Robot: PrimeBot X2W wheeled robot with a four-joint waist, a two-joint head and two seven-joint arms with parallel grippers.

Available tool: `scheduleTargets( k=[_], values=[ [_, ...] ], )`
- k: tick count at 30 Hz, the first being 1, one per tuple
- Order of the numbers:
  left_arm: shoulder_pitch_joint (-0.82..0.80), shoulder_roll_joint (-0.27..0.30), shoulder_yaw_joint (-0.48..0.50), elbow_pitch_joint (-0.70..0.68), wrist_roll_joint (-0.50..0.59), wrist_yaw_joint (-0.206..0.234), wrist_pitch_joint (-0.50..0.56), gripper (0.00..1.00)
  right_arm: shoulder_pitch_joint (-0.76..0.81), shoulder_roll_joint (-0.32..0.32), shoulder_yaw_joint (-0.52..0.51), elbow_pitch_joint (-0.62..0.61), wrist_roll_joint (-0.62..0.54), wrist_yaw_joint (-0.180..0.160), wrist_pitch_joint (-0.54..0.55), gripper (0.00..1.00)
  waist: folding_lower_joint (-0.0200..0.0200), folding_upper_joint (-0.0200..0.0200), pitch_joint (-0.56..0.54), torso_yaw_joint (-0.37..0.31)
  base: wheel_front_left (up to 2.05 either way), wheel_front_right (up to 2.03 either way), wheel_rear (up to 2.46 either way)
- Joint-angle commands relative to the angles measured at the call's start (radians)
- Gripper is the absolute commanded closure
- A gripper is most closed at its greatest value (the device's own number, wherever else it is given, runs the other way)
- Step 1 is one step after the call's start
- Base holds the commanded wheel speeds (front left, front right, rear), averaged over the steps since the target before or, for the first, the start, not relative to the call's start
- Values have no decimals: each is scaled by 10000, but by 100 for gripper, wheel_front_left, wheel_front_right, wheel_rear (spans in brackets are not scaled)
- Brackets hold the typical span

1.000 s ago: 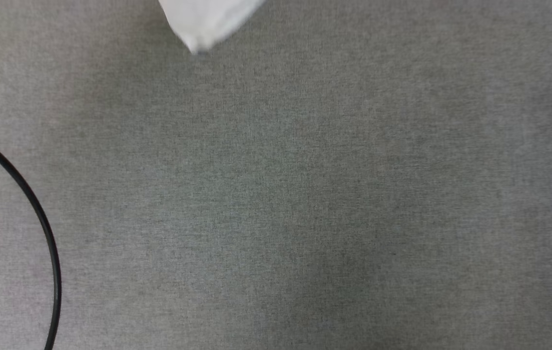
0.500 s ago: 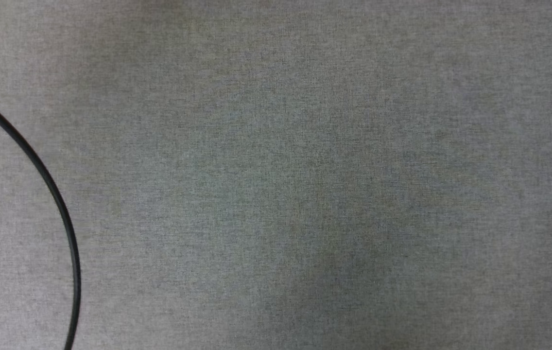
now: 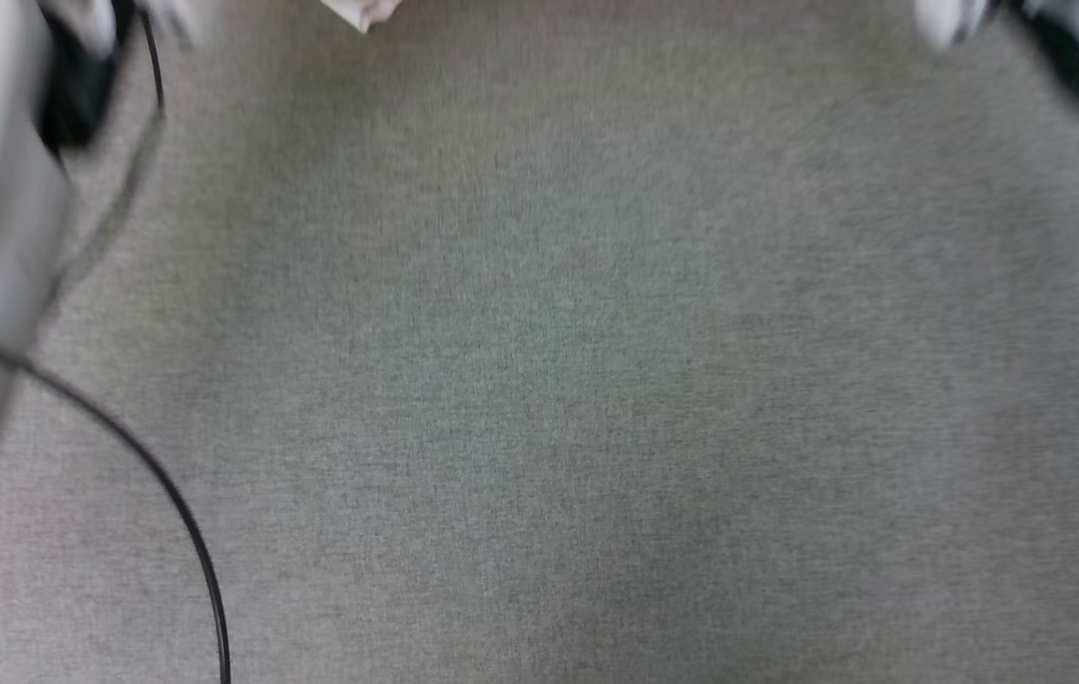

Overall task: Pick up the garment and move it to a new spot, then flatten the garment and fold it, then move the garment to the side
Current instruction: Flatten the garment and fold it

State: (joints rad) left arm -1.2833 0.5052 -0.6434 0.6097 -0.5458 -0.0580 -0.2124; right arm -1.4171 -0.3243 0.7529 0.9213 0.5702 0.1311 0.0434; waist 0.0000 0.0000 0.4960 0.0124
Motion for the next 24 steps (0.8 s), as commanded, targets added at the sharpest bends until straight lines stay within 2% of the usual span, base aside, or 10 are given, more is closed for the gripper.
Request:
scheduleTargets(
  k=[1, 6, 10, 13, 18, 19, 24],
  values=[
    [683, 95, -87, -189, -97, 82, -72, 100, 495, -144, 173, -84, 175, -7, -157, 100, 0, 0, -463, -85, 0, 0, 0],
    [3457, 364, -273, -1161, -528, 510, -197, 100, 2286, -636, 1097, -594, 940, -7, -442, 100, 0, 0, -1340, -27, 0, 0, 0],
    [5664, 644, -442, -2252, -927, 1049, -169, 100, 3567, -1168, 1720, -1135, 1439, -7, -654, 100, 0, 0, -2029, -17, 0, 0, 0],
    [7243, 905, -610, -3160, -1183, 1511, -10, 100, 4541, -1577, 2180, -1595, 1768, -7, -720, 100, 0, 0, -2562, -9, 0, 0, 0],
    [9706, 1474, -590, -4713, -1732, 2531, 167, 100, 6000, -2169, 2583, -2282, 2249, -7, -778, 100, 0, 0, -3321, -149, 0, 0, 0],
    [9706, 1474, -590, -4713, -1732, 2531, 167, 100, 6000, -2169, 2583, -2282, 2249, -7, -778, 100, 0, 0, -3321, -149, 0, 0, 0],
    [11685, 1985, -672, -6000, -2164, 3404, 308, 100, 7361, -2812, 2651, -2938, 2616, -7, -772, 100, 0, 0, -3976, -206, 0, 0, 0]
  ],
)
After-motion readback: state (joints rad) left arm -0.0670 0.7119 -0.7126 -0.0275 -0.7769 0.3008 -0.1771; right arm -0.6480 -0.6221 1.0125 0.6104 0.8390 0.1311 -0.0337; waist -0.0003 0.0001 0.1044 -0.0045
